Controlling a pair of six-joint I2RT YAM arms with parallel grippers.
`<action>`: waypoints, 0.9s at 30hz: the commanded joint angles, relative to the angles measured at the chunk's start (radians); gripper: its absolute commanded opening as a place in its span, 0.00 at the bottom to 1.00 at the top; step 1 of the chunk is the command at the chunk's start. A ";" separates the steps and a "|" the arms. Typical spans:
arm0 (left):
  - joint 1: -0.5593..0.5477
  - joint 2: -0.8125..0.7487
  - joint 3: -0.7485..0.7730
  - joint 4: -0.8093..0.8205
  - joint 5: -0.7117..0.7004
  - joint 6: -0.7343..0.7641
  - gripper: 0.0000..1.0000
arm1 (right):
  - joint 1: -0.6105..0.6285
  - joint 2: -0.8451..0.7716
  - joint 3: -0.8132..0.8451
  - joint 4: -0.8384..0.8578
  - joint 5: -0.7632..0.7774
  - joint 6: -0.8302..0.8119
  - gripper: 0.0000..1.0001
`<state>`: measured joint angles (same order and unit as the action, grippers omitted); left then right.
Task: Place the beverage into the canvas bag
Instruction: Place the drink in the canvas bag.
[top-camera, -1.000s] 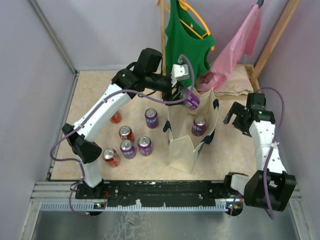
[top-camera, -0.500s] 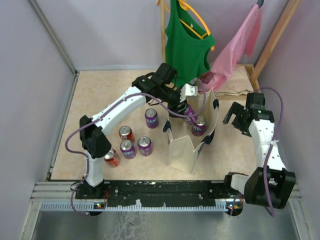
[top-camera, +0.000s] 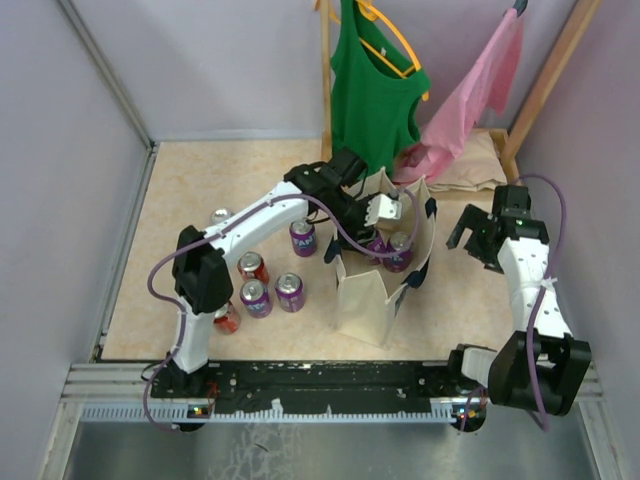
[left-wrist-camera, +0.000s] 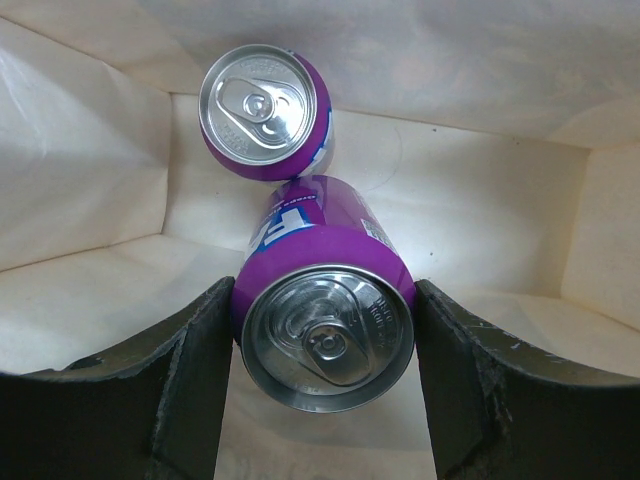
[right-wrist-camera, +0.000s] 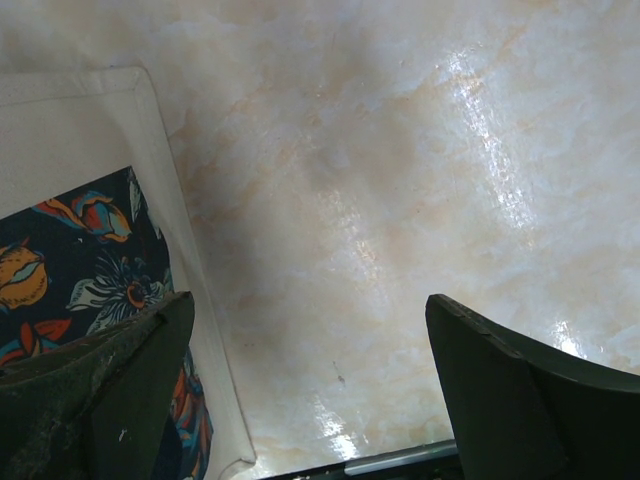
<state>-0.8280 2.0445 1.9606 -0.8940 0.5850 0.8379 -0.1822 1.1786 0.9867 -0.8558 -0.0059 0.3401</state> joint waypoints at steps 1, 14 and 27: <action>-0.018 0.019 0.020 0.036 -0.014 0.061 0.00 | -0.016 0.003 0.003 0.030 -0.014 -0.020 0.99; -0.054 0.114 0.069 0.002 -0.091 0.117 0.00 | -0.021 -0.003 -0.006 0.029 -0.014 -0.029 0.99; -0.079 0.188 0.091 -0.002 -0.132 0.124 0.00 | -0.023 0.002 -0.010 0.031 -0.014 -0.030 0.99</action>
<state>-0.8906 2.1868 2.0094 -0.9276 0.4538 0.9356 -0.1928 1.1831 0.9741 -0.8516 -0.0170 0.3321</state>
